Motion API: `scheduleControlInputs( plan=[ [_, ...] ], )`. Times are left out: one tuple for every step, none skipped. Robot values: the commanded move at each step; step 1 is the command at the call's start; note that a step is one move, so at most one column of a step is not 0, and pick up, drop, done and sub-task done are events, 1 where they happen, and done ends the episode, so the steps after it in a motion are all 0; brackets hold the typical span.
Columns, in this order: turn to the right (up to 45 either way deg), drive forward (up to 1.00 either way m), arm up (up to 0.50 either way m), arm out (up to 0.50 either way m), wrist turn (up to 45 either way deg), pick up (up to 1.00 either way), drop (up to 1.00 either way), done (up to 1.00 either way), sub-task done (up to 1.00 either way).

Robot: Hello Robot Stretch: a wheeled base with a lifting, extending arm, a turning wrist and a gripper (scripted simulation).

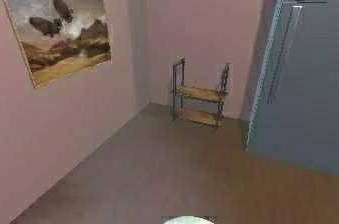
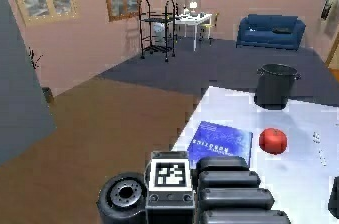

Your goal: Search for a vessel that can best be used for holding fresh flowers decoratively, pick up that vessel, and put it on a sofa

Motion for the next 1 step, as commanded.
scheduleControlInputs(
  plan=[
    [-27.0, 0.0, 0.0, 0.0, 0.0, 0.0, 0.0, 0.0, 0.0]
  ],
)
